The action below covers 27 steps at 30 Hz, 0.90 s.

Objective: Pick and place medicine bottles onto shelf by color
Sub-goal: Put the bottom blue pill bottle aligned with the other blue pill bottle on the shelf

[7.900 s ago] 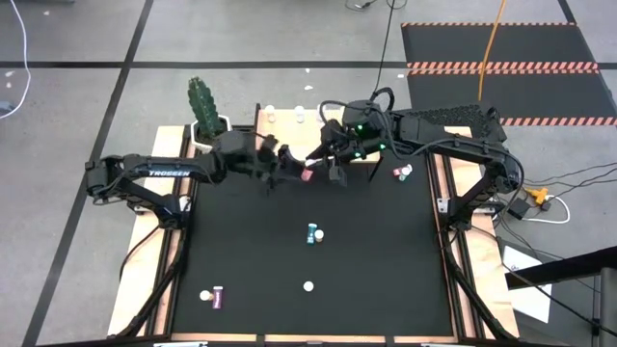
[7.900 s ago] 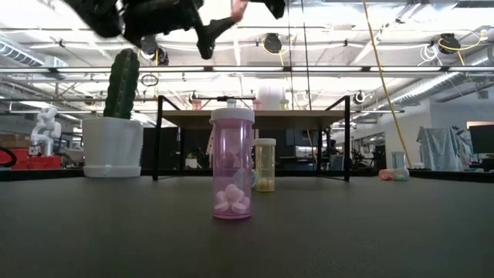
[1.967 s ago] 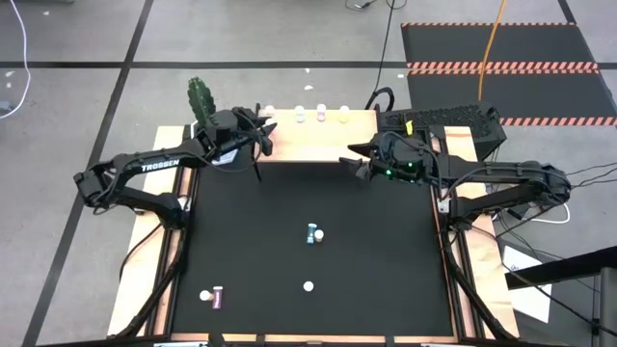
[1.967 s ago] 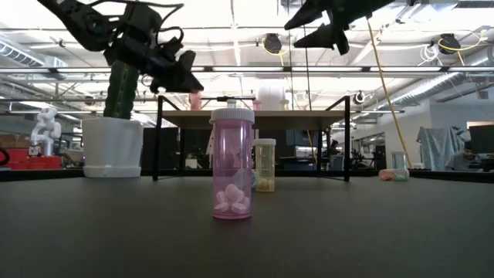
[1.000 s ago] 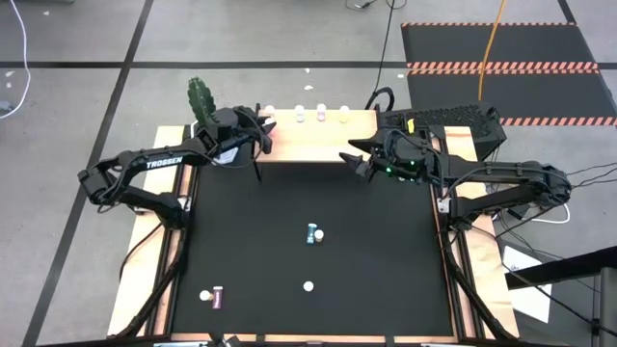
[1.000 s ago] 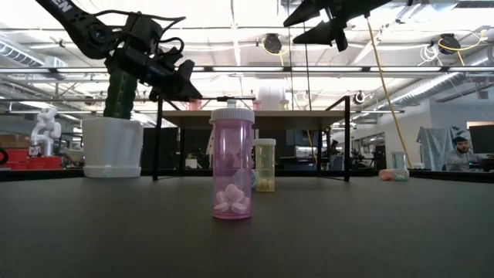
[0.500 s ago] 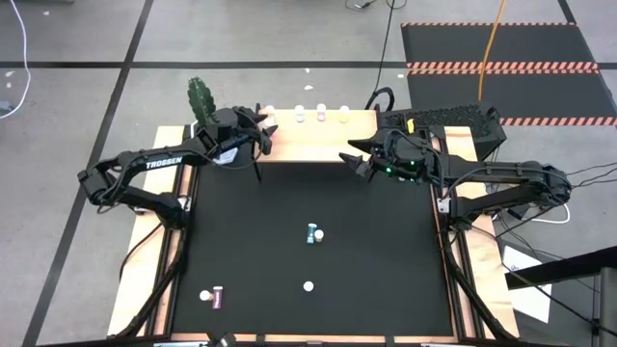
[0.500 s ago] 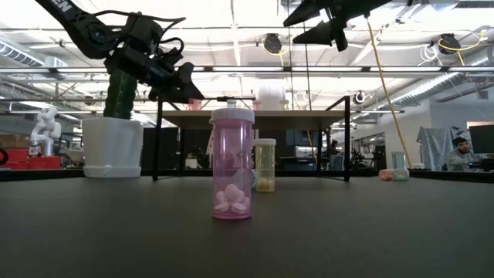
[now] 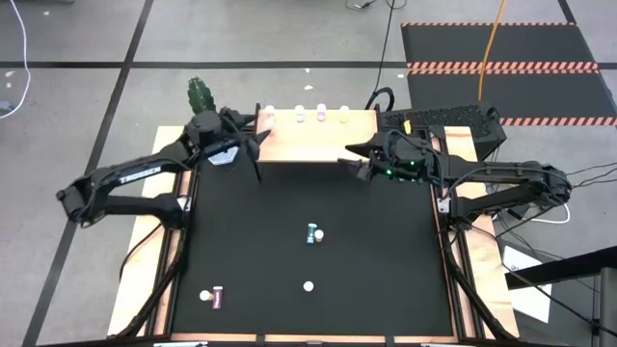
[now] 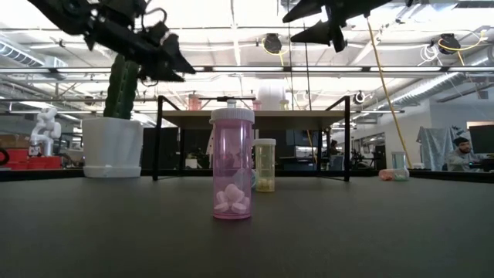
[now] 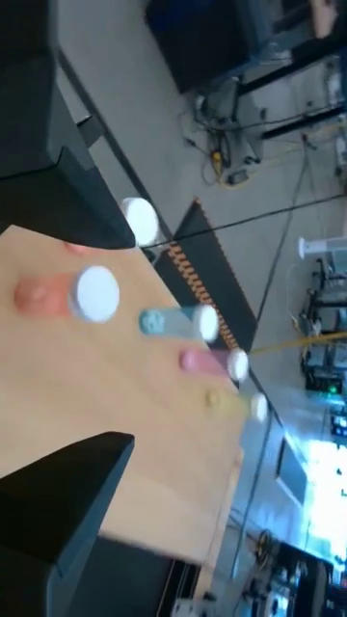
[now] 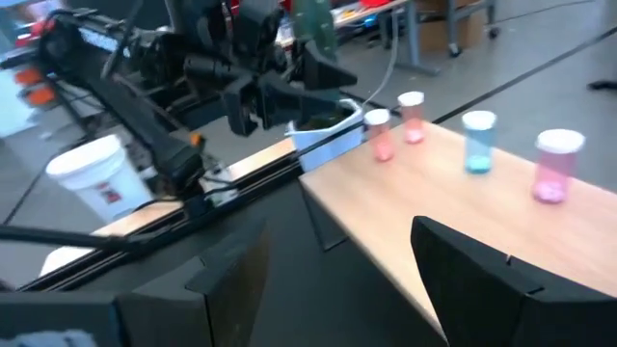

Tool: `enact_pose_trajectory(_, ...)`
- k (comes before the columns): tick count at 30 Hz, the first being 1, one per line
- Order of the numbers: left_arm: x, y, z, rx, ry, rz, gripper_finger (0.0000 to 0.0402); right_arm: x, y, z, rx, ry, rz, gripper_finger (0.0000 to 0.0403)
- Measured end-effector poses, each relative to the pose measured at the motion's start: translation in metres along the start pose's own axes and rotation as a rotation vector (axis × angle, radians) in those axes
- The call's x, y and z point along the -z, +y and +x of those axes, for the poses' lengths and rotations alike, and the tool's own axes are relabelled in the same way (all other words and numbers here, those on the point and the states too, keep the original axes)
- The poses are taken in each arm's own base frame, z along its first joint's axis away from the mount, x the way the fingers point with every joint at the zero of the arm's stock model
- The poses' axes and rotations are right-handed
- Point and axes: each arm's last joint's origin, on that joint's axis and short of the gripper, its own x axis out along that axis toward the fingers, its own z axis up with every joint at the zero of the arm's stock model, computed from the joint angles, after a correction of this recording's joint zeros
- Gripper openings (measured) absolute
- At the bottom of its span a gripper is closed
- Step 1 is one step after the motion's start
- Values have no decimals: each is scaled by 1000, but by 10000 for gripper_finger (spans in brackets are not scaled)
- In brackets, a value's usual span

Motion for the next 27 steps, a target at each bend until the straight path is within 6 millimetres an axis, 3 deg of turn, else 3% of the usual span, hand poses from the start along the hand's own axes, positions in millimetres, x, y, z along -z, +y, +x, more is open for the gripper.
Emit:
enact_pose_trajectory(8, -25, -30, -50, 36, -18, 47, 320, -8, 7, -16, -117, -23, -14, 247)
enact_pose_trajectory(13, -42, -62, -65, 127, -9, 11, 319, -14, 9, -27, -193, -35, 4, 247)
enact_pose_trajectory(19, -33, -120, -54, 182, 70, 23, 319, -13, 9, -37, -258, 38, 141, 247)
enact_pose_trajectory(27, -11, -196, -27, 203, 214, -149, 319, 6, 8, -59, -185, 257, 240, 247)
